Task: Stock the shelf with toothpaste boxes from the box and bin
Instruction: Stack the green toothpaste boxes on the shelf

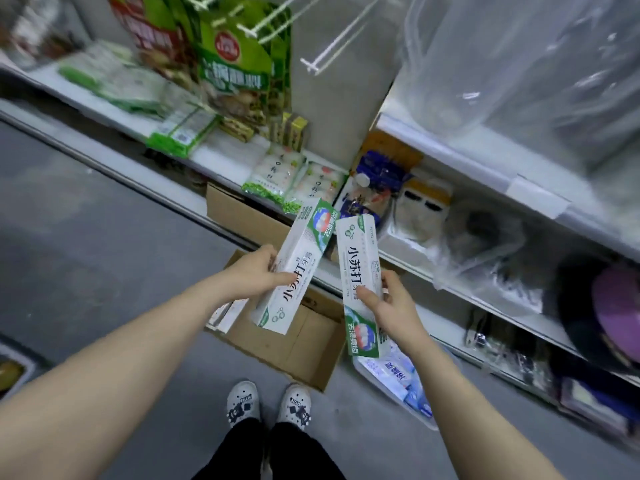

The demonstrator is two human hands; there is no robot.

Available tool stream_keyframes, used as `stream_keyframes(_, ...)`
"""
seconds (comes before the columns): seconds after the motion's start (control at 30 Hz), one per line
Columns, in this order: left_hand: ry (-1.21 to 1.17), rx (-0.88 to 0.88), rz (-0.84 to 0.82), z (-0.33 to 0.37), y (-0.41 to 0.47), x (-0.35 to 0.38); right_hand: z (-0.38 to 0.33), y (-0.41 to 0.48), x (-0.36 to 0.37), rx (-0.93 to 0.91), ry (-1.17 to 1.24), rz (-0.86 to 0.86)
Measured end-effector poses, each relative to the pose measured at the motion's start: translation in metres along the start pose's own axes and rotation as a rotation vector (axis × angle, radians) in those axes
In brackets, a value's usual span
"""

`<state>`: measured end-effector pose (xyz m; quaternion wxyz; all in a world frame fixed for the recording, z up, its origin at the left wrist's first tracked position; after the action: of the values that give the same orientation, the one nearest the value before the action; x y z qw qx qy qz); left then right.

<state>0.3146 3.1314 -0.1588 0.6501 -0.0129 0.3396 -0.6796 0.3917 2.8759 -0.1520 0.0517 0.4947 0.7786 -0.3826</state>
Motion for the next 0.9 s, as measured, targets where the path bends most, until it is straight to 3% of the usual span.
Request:
stream_keyframes(0.3,0.154,0.217,0.074,0.117,-0.051,-0.062,-0.078,-0.081,-0.088,-0.275,-0.094,0.281)
stream_keyframes(0.7,0.391,0.513,0.122,0.271,-0.095,-0.078,-0.121,-0.169,-0.195,-0.336,0.083,0.477)
stream_keyframes(0.9,0.438,0.628,0.158,0.343,-0.115,-0.063,-0.126,-0.198,-0.251,-0.384,0.108,0.496)
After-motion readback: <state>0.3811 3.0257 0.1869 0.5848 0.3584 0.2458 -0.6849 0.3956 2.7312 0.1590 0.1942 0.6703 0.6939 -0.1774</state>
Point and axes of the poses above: each hand's wrist, its own y-axis towards the middle knuckle, its own x-axis out of the palm, z = x × y, the point moved 1 cm from there along y, towards the middle knuckle, and after that the axes turned 7 degrees about x, right-handed, at the moved point
